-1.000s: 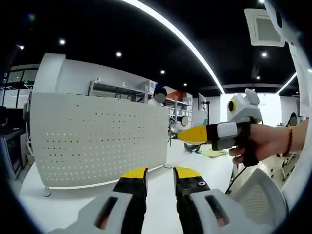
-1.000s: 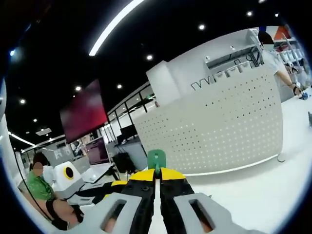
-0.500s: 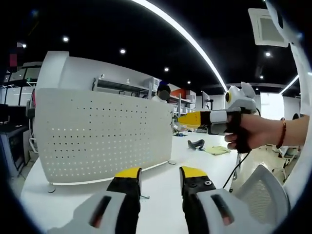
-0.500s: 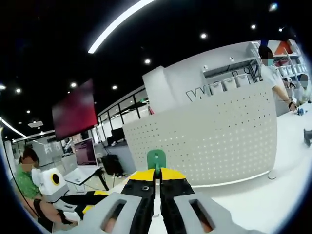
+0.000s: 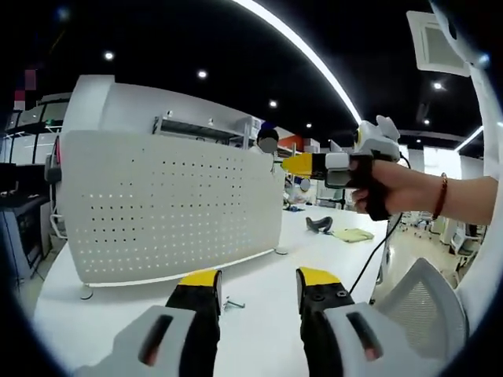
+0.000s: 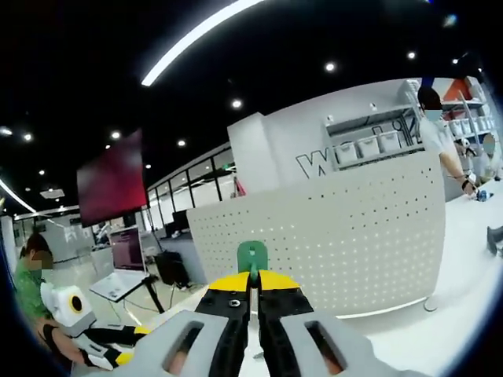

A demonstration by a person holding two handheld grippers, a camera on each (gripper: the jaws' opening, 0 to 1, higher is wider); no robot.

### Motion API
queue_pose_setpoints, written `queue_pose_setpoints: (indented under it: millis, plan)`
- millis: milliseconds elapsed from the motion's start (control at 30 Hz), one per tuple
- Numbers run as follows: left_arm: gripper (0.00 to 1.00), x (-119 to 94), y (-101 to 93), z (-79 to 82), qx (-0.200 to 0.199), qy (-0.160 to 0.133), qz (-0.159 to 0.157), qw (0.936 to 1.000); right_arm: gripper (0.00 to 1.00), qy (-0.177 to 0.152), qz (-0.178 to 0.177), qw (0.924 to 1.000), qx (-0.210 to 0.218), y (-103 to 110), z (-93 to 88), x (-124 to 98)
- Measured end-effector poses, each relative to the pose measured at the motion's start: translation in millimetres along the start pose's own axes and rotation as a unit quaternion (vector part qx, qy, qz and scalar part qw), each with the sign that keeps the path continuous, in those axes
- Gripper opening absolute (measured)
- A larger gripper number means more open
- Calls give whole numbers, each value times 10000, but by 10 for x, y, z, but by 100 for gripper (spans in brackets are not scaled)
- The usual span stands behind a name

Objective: Insert the hook assembly into the mounting plate slot until the hook locks in place.

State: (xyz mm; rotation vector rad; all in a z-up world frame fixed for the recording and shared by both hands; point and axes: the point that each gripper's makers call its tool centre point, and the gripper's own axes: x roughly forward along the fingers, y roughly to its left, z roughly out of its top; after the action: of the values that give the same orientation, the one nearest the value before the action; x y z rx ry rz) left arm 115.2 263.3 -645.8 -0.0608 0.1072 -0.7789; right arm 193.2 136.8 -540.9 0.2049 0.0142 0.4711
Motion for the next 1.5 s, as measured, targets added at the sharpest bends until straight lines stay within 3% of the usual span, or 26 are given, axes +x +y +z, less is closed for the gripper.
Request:
queue_pose_setpoints:
  millis: [567, 933, 1500]
  plan:
    - [44, 1, 150, -22, 46, -31, 1, 10000, 1, -99, -246, 9990, -361, -209, 258, 254]
    - [54, -5, 164, 20, 236, -67, -58, 9997, 1, -134, -498, 9969, -587, -370, 330, 391]
    - [59, 11, 229, 23, 262, -93, -2, 9996, 1, -302, -960, 9930, -616, -696, 501, 672]
